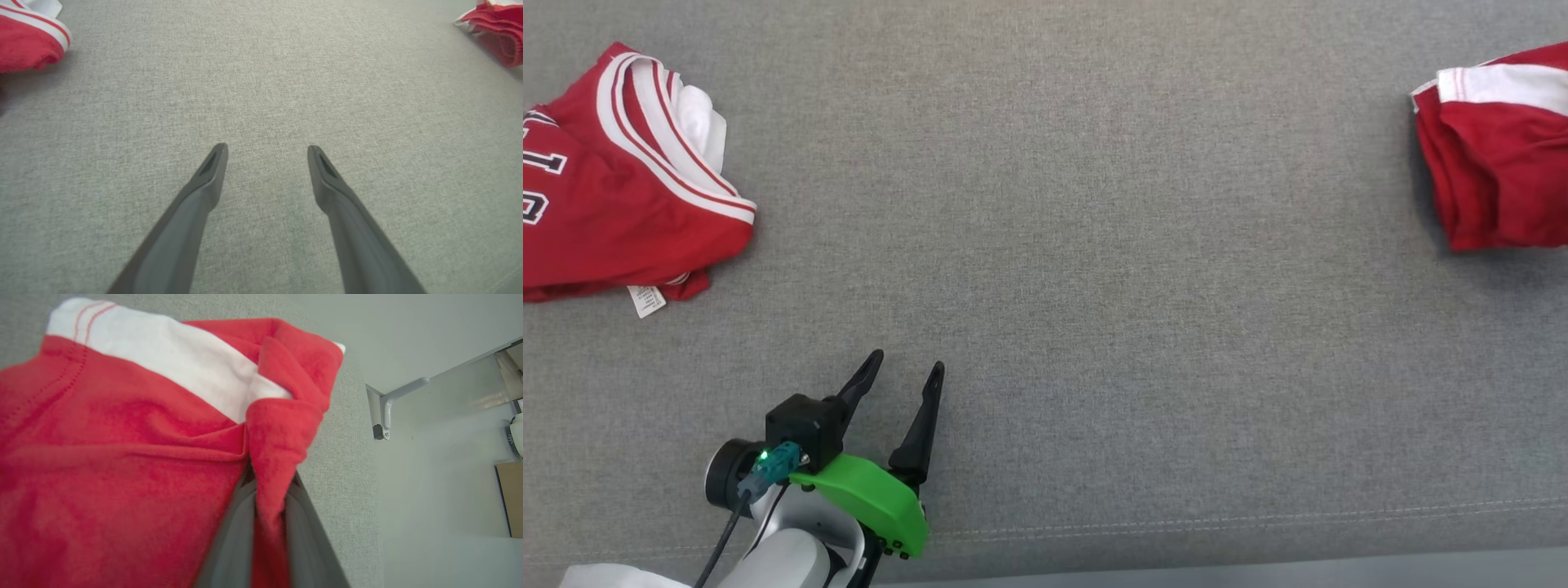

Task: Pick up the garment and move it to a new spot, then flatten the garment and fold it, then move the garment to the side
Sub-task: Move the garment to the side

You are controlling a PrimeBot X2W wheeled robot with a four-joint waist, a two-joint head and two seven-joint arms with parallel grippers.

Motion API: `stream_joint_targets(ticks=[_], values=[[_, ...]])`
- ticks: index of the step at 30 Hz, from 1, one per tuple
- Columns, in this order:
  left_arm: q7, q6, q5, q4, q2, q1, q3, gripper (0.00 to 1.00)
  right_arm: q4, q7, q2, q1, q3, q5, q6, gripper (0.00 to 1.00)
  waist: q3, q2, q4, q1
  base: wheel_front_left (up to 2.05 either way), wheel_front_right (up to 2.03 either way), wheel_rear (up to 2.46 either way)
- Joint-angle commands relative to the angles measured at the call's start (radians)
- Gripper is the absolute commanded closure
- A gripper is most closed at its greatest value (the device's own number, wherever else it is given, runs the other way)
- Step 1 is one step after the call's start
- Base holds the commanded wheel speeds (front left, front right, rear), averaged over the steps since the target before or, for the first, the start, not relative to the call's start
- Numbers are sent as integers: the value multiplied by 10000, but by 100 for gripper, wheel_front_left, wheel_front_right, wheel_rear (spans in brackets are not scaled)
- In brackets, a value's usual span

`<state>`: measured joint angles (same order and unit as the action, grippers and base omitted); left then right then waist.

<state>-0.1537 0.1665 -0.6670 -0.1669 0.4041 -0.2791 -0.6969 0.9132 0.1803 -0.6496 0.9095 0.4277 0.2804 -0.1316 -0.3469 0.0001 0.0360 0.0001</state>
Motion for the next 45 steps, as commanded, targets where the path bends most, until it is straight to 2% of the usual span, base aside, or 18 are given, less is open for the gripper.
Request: stream_joint_targets(ticks=[1,10,17,18,19,20,21,35,45], values=[[30,30,95,60,133,-191,5,0,156,-191,-178,173,-74,-99,17,100,-366,-1,84,-1,0,0,0],[249,177,240,497,464,-277,-3,0,859,-974,-862,680,-399,-653,19,100,-911,-1,380,-1,0,0,0],[381,295,285,780,625,-229,-50,0,1265,-1335,-884,893,-666,-1123,17,100,-1092,-1,459,-1,0,0,0],[389,300,289,808,631,-240,-57,0,1318,-1402,-823,905,-739,-1175,17,91,-1100,-1,465,-1,0,0,0],[389,300,289,808,631,-240,-57,0,1318,-1402,-823,905,-739,-1175,17,91,-1100,-1,465,-1,0,0,0],[423,322,286,832,637,-255,-67,0,1361,-1445,-759,918,-795,-1256,17,36,-1101,-1,471,-1,0,0,0],[431,312,276,843,645,-271,-72,0,1411,-1496,-686,925,-873,-1309,17,0,-1096,-1,478,-1,0,0,0],[384,362,103,714,419,7,-225,0,1987,-2118,225,334,-1950,-2342,17,0,-217,-1,562,-1,0,0,0],[261,323,-81,421,225,325,-364,0,1861,-2382,1097,-164,-1820,-2695,17,0,976,-1,785,-1,0,0,0]])
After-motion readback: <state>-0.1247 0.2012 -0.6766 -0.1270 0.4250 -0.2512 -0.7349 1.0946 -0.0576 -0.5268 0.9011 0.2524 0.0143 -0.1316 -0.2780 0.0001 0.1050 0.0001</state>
